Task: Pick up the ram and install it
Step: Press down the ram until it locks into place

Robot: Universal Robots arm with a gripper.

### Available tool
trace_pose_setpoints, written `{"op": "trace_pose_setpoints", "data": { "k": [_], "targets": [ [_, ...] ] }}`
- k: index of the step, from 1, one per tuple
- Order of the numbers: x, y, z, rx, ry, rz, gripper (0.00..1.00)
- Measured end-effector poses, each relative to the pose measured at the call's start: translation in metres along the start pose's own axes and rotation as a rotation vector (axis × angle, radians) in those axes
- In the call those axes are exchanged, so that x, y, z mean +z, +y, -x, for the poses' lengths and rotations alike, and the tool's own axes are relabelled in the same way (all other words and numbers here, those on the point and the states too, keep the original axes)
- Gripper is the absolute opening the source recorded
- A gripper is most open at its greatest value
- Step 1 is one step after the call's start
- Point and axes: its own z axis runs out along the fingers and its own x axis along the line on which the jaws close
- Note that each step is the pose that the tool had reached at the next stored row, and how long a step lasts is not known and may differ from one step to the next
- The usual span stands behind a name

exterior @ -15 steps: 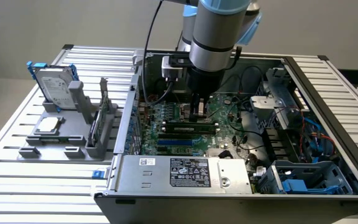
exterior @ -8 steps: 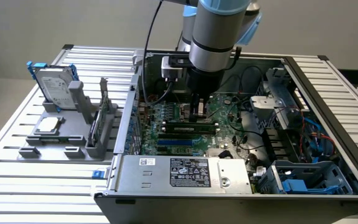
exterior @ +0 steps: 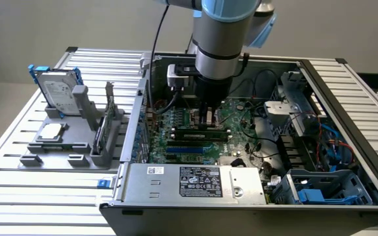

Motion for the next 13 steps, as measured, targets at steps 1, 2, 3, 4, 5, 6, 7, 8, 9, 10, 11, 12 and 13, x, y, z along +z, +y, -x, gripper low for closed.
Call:
{"op": "trace_pose_setpoints", "data": {
  "k": [1, 2, 3, 4, 5, 6, 7, 8, 9, 10, 11, 12, 13],
  "targets": [
    [0.0007, 0.0005, 0.0006, -0.001, -0.0002, -0.0020, 0.11],
    [0.0011, 0.0010, 0.0012, -0.001, -0.0002, -0.0030, 0.11],
    [0.0015, 0.0015, 0.0019, -0.001, -0.0003, -0.0036, 0.11],
    [0.0019, 0.0020, 0.0024, -0.002, -0.0003, -0.0041, 0.11],
    [0.0023, 0.0023, 0.0027, -0.003, -0.0003, -0.0046, 0.11],
    [0.0028, 0.0023, 0.0030, -0.003, -0.0003, -0.0050, 0.11],
    [0.0033, 0.0023, 0.0032, -0.005, -0.0001, -0.0050, 0.11],
    [0.0039, 0.0023, 0.0034, -0.005, -0.0001, -0.0051, 0.11],
    [0.0045, 0.0023, 0.0038, -0.006, 0.0001, -0.0051, 0.11],
    [0.0050, 0.0023, 0.0042, -0.008, 0.0000, -0.0051, 0.11],
    [0.0054, 0.0023, 0.0046, -0.009, 0.0000, -0.0051, 0.11],
    [0.0057, 0.0023, 0.0049, -0.010, -0.0001, -0.0051, 0.11],
    [0.0060, 0.0023, 0.0052, -0.012, -0.0001, -0.0050, 0.11]
  ]
}}
